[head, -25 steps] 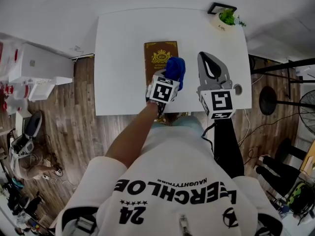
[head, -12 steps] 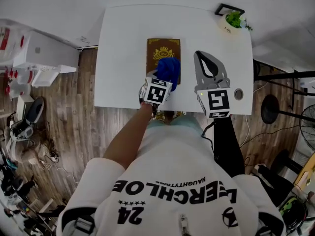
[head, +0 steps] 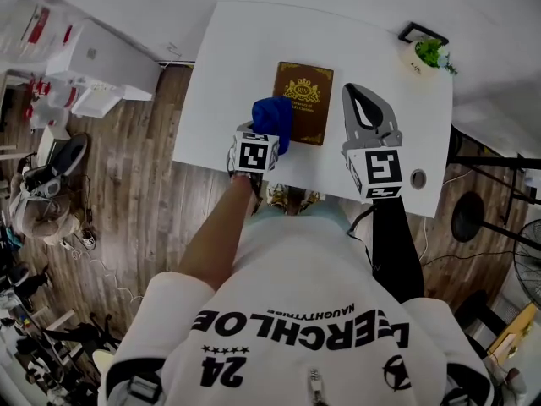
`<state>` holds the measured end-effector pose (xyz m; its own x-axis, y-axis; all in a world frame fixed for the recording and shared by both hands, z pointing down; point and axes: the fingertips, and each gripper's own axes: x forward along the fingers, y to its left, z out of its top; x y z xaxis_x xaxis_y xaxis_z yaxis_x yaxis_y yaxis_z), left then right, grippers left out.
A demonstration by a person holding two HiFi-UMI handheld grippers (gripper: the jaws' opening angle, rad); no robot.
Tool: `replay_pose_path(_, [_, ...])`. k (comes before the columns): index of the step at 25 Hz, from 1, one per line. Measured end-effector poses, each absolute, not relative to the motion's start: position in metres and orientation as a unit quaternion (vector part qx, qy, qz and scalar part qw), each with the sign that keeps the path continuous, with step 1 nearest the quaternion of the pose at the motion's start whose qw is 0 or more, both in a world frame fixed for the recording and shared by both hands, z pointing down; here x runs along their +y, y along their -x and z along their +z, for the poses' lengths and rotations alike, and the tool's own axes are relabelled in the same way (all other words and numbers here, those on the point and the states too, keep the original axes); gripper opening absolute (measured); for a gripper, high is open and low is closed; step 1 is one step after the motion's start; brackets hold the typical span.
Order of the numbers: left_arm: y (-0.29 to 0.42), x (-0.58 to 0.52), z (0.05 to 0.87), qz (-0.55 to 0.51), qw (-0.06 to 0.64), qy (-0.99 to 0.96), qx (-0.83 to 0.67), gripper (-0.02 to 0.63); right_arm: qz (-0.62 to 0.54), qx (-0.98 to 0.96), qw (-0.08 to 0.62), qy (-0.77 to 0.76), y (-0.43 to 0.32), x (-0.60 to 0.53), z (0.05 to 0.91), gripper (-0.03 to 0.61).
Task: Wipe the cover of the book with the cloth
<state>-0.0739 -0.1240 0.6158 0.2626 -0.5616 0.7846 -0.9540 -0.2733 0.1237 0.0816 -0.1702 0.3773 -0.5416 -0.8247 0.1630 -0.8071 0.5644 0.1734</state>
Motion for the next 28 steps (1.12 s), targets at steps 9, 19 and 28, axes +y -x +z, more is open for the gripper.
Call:
replay_pose_path(9, [0.043, -0.13, 0.582, 0.287, 0.287, -0.759, -0.509, 0.179, -0.037, -0.876, 0.11, -0.469, -0.099, -0.164, 0.379, 0.003])
replay_pose_path(19, [-0.059, -0.096, 0.605, 0.316, 0.287, -0.816, -0.388, 0.179, -0.033, -0.869, 0.108, -0.482, -0.121, -0.164, 0.38, 0.003])
replay_pose_path(28, [-0.033, -0.097, 0.606, 0.317, 0.292, -0.806, -0.406, 0.179, -0.03, -0.873, 0.107, -0.476, -0.116, -0.171, 0.381, 0.003])
